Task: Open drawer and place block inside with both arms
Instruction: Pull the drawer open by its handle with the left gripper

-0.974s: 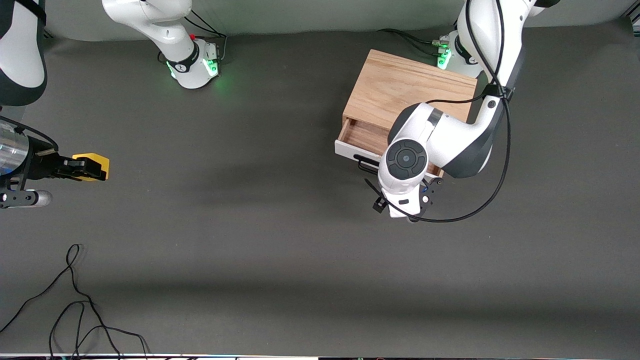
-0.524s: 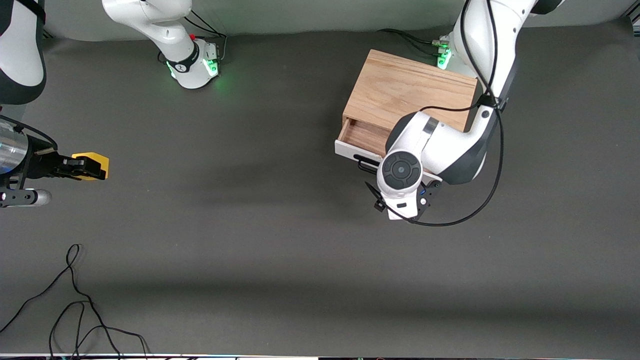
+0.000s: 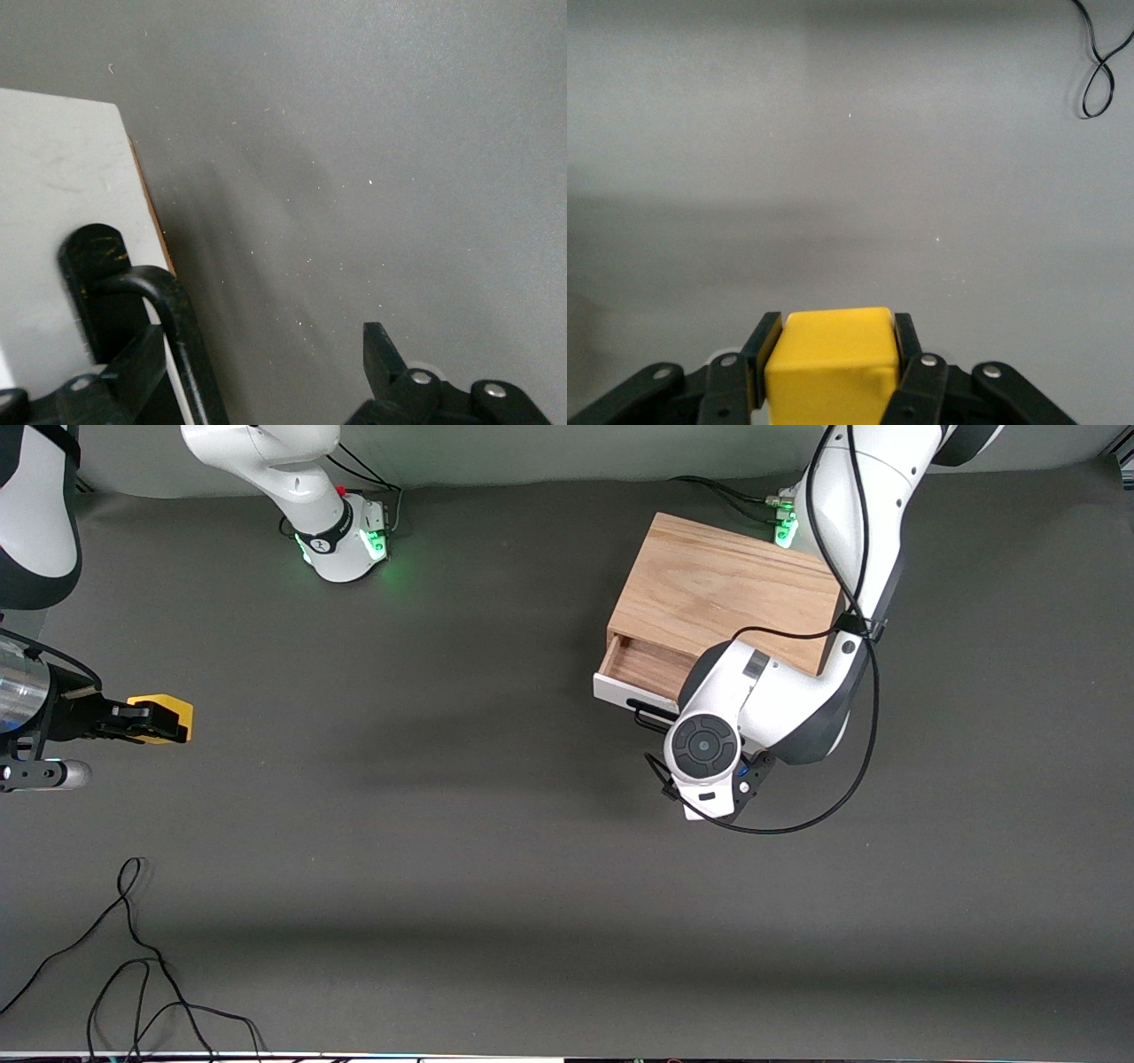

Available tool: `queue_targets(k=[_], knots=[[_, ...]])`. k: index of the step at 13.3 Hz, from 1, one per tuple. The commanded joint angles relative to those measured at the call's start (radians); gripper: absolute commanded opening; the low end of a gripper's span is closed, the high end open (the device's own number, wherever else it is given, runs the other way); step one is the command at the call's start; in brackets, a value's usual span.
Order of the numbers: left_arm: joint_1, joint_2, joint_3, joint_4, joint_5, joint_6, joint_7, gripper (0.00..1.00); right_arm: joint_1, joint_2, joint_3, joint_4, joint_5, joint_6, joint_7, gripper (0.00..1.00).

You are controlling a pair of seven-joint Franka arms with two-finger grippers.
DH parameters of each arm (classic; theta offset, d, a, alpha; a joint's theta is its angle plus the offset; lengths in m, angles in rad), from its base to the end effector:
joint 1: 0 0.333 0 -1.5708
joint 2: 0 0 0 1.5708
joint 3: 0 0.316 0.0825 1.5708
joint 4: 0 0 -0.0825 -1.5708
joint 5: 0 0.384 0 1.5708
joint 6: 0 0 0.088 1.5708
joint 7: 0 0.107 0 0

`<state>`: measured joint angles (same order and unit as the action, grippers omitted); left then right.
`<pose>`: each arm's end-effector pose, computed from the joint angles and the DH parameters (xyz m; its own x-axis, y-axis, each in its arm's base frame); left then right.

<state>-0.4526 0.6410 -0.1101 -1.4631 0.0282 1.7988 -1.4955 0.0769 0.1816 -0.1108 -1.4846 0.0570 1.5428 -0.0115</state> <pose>0.5822 -0.3506 0.2862 0.5858 0.8080 -0.0636 0.7630 -0.5762 -0.2929 0.6023 -0.0086 0.5581 0.9924 -0.0212 -0.1215 -0.0260 -0.9989 -0.0382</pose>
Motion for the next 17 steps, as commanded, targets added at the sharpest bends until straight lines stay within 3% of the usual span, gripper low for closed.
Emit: queue_targets(k=[1, 17], knots=[[-0.011, 0.045, 0.006, 0.052, -0.014, -0.019, -0.032, 1.00, 0.006, -0.027, -0.004, -0.014, -0.002, -0.013, 0.013, 0.31], [-0.015, 0.068, 0.007, 0.152, 0.002, 0.057, -0.015, 1.00, 0.006, -0.028, -0.004, -0.016, -0.002, -0.013, 0.013, 0.31]])
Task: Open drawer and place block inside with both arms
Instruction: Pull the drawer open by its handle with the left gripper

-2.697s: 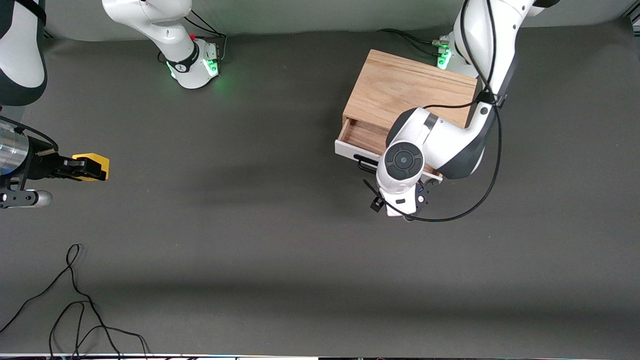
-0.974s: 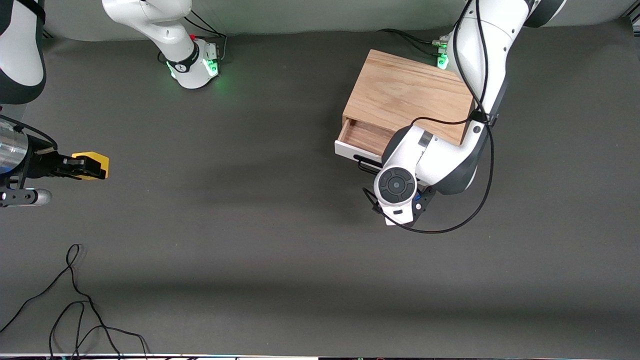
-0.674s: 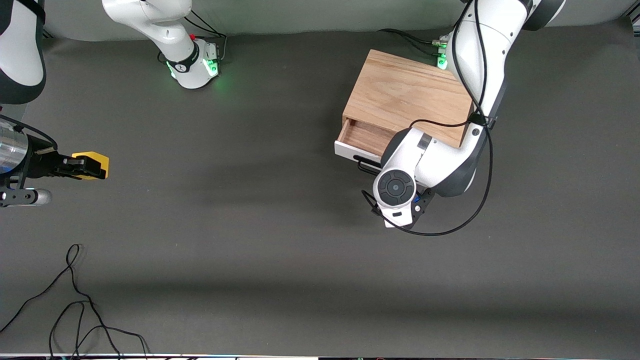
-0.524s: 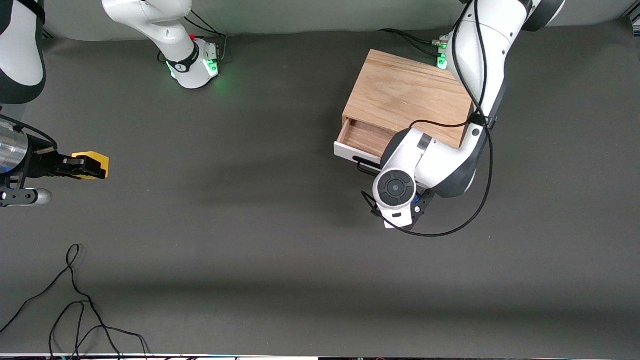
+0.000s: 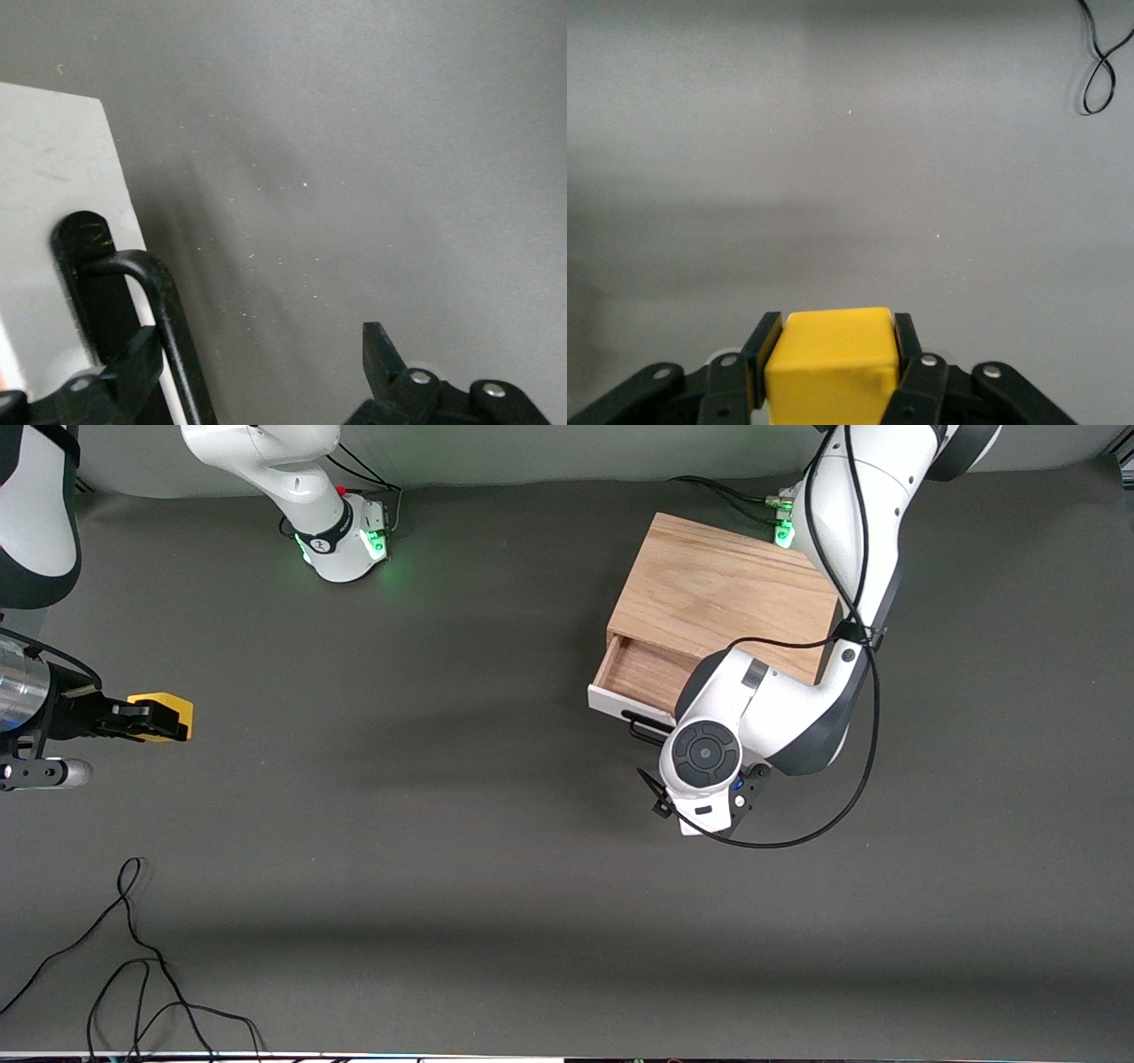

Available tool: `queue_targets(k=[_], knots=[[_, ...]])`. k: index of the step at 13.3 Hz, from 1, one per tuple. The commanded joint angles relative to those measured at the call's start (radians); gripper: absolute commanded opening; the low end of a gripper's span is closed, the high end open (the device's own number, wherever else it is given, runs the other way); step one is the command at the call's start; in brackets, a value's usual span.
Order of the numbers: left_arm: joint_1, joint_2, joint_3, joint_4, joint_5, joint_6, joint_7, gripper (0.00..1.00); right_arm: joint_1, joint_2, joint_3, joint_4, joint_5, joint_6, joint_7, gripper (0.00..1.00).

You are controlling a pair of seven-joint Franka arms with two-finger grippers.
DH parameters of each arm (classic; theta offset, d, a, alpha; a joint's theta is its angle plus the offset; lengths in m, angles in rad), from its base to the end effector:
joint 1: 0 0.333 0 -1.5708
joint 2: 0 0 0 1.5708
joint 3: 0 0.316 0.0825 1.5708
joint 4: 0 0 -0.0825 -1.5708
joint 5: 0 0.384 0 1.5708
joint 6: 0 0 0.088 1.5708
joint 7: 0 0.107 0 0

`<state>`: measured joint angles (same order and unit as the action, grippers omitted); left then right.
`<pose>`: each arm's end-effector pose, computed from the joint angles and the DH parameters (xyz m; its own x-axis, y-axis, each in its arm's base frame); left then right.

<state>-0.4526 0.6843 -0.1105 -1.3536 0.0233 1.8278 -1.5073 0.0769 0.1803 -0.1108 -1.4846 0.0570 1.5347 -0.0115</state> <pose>0.6074 -0.3628 0.3055 0.5727 0.8175 -0.0618 0.7951 -0.5722 -0.2013 0.6011 -0.0086 0.5583 0.9915 -0.0209 -0.1283 -0.0260 -0.9989 -0.0384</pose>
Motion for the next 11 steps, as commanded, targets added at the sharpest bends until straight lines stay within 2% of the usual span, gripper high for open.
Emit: queue_targets(k=[1, 11], knots=[[-0.015, 0.026, 0.008, 0.042, 0.013, 0.033, -0.004, 1.00, 0.006, -0.027, -0.004, -0.016, -0.002, -0.005, 0.013, 0.31], [-0.020, 0.015, 0.003, 0.073, 0.060, 0.091, 0.006, 1.00, 0.006, -0.027, -0.004, -0.016, -0.002, -0.005, 0.013, 0.31]])
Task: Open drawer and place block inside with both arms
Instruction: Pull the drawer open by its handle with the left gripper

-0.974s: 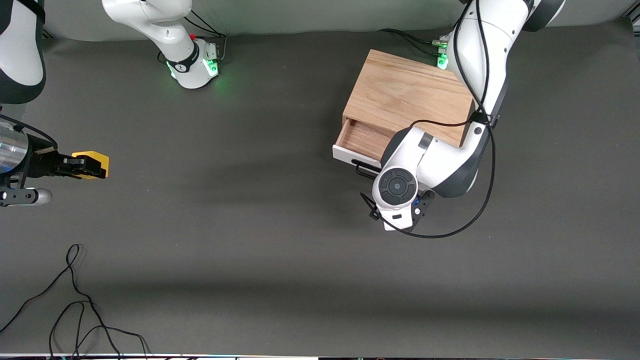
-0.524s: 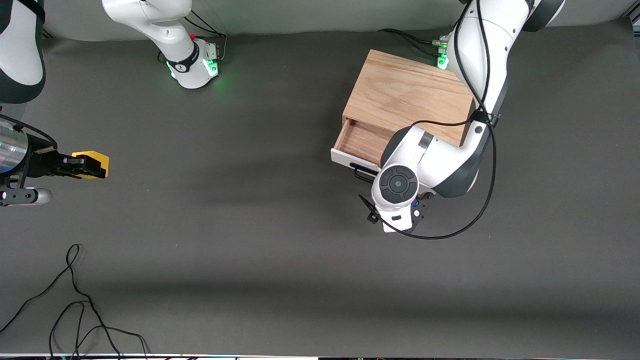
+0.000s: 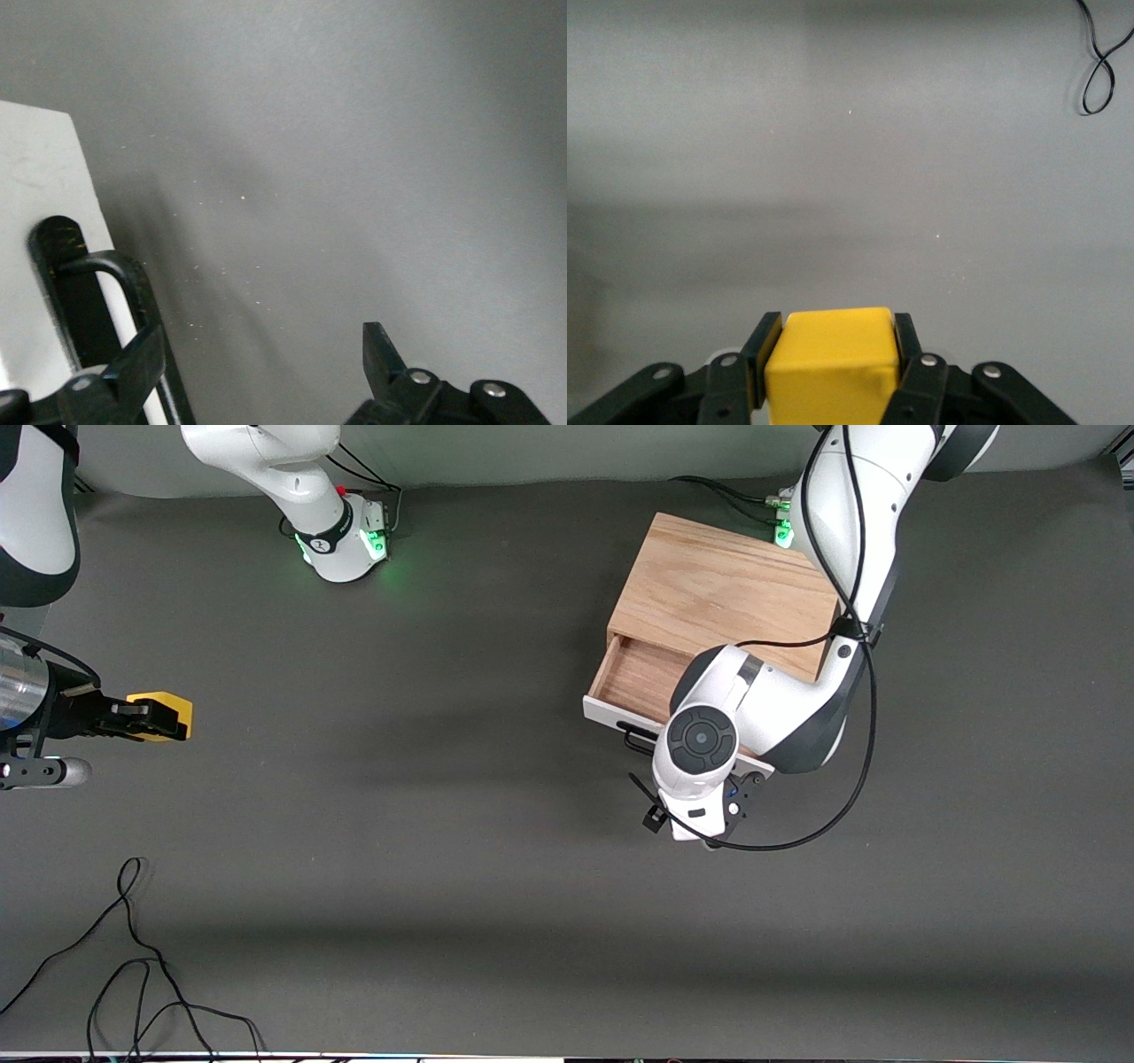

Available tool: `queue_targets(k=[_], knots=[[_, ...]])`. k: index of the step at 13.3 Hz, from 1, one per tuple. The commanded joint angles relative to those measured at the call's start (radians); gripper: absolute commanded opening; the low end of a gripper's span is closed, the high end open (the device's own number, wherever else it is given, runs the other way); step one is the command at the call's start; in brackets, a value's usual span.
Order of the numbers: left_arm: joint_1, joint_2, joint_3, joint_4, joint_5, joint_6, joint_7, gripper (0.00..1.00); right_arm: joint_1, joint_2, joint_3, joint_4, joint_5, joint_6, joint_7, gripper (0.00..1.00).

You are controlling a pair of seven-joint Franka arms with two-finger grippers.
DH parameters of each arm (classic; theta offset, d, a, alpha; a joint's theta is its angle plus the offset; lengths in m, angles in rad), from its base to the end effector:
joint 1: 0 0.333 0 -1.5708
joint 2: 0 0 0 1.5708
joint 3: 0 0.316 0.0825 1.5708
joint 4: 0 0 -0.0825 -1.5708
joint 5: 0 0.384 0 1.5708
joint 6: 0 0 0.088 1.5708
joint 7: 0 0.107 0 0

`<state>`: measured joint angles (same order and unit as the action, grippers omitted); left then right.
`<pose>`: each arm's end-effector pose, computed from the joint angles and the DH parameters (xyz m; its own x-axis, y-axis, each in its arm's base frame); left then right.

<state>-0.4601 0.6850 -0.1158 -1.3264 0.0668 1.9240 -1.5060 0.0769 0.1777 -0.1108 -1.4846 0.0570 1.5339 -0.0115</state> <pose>0.6200 -0.3753 0.3243 0.5993 0.8003 -0.0180 0.7969 -0.5986 -0.0818 0.6004 -0.0086 0.5598 0.9917 -0.0208 -0.1265 -0.0259 -0.9989 -0.0387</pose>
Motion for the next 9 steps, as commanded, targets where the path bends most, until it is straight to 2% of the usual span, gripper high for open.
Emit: queue_targets(k=[1, 3, 6, 7, 9], knots=[[-0.012, 0.015, 0.010, 0.058, 0.015, -0.014, 0.006, 1.00, 0.006, -0.024, -0.004, -0.016, -0.002, -0.005, 0.013, 0.31], [-0.011, -0.002, 0.011, 0.096, 0.016, -0.086, 0.007, 1.00, 0.006, -0.024, -0.004, -0.016, -0.002, -0.005, 0.013, 0.31], [-0.005, -0.027, 0.013, 0.218, 0.016, -0.287, 0.079, 1.00, 0.006, -0.026, -0.004, -0.016, -0.002, -0.005, 0.013, 0.31], [0.003, -0.034, 0.015, 0.252, 0.015, -0.337, 0.137, 1.00, 0.007, -0.027, -0.004, -0.016, -0.002, -0.005, 0.013, 0.31], [0.050, -0.122, 0.015, 0.265, 0.008, -0.457, 0.353, 0.99, 0.015, -0.029, -0.001, -0.017, -0.002, -0.005, 0.016, 0.31]])
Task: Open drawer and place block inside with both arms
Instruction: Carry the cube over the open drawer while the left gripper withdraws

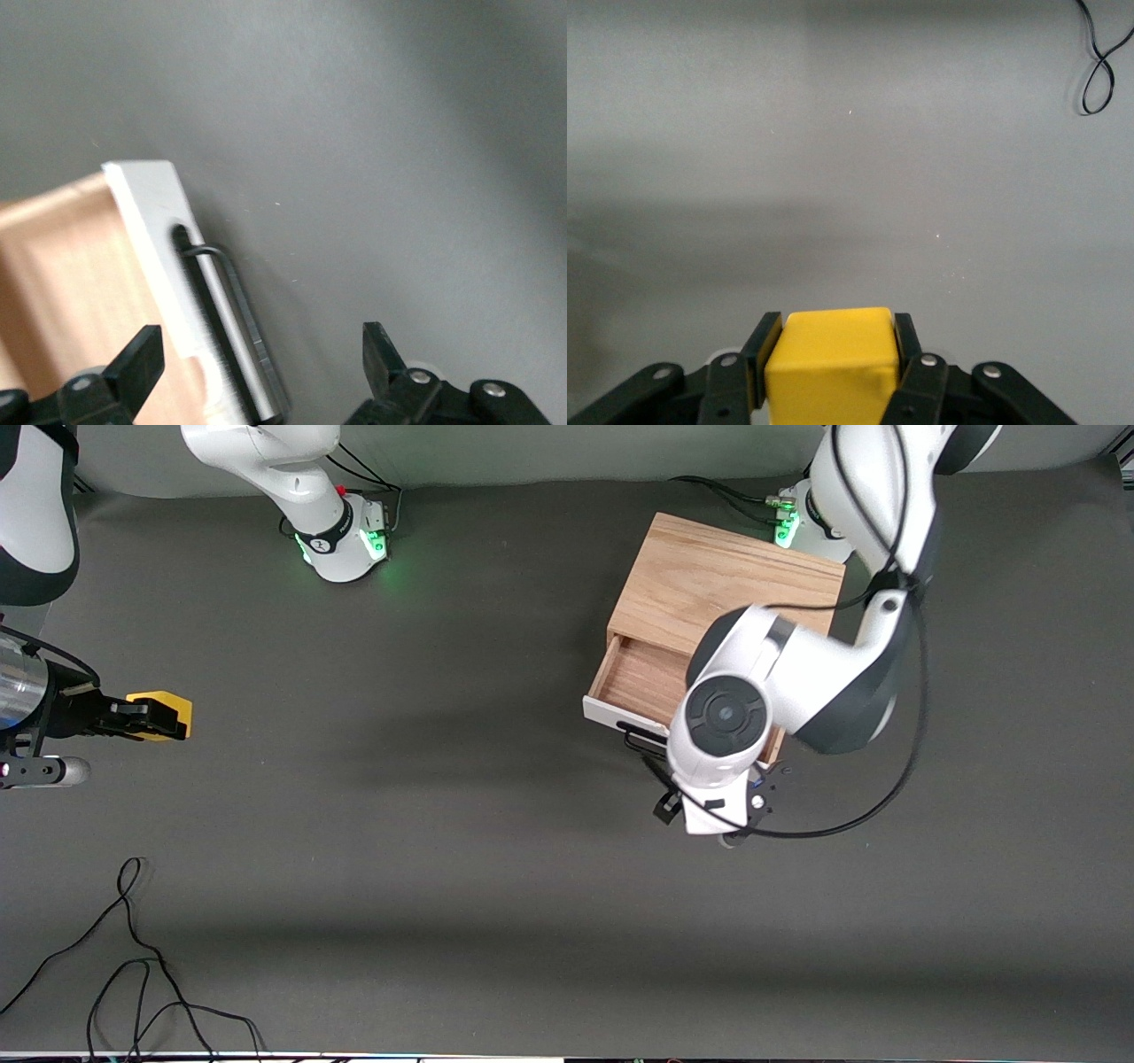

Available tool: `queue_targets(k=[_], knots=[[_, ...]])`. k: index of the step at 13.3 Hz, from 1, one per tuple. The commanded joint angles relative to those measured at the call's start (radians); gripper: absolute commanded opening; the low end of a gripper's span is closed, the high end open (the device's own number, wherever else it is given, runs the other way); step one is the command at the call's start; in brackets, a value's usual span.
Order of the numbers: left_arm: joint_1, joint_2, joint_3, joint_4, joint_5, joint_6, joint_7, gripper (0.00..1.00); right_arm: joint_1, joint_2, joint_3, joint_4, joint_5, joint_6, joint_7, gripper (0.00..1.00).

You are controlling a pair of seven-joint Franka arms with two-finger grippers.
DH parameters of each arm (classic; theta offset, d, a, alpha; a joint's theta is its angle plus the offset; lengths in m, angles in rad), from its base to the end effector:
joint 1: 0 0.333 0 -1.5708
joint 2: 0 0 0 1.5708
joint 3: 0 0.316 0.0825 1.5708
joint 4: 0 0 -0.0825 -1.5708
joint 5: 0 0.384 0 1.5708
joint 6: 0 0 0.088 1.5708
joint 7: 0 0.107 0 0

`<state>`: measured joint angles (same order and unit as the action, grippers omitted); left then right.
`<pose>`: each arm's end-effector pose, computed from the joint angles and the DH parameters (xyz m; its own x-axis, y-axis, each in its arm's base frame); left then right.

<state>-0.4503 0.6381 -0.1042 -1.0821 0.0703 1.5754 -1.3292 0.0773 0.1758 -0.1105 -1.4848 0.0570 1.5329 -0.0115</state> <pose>0.6253 -0.3530 0.4450 0.7056 0.7081 -0.0265 0.6989 -0.7016 -0.1391 0.5998 -0.0082 0.5607 0.9918 -0.0200 -0.1258 -0.0251 -0.9989 -0.0389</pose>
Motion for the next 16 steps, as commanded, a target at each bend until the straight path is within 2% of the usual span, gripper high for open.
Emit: queue_targets(k=[1, 3, 5, 7, 9, 10, 12, 16], knots=[[0.079, -0.125, 0.004, 0.016, -0.001, -0.167, 0.315, 0.99, 0.030, -0.033, 0.000, -0.020, -0.002, -0.003, 0.040, 0.31], [0.157, -0.199, 0.003, 0.013, -0.012, -0.265, 0.506, 0.99, 0.070, -0.044, 0.000, -0.032, -0.002, -0.003, 0.114, 0.31], [0.205, -0.260, 0.006, 0.007, -0.001, -0.305, 0.676, 0.99, 0.125, -0.047, 0.002, -0.035, -0.002, -0.003, 0.194, 0.31], [0.252, -0.313, 0.009, -0.034, 0.008, -0.311, 0.876, 1.00, 0.180, -0.047, 0.002, -0.034, 0.000, 0.000, 0.269, 0.31], [0.353, -0.362, 0.001, -0.103, -0.010, -0.284, 1.020, 1.00, 0.240, -0.045, 0.003, -0.034, 0.007, 0.010, 0.359, 0.31], [0.363, -0.382, 0.004, -0.123, -0.009, -0.272, 1.059, 1.00, 0.278, -0.039, 0.003, -0.029, 0.010, 0.021, 0.423, 0.31], [0.364, -0.446, 0.006, -0.230, -0.006, -0.200, 1.071, 0.99, 0.364, -0.029, 0.006, -0.028, 0.014, 0.068, 0.563, 0.31], [0.397, -0.665, 0.011, -0.594, -0.049, 0.061, 1.134, 0.99, 0.524, 0.056, 0.006, 0.021, 0.015, 0.176, 0.816, 0.31]])
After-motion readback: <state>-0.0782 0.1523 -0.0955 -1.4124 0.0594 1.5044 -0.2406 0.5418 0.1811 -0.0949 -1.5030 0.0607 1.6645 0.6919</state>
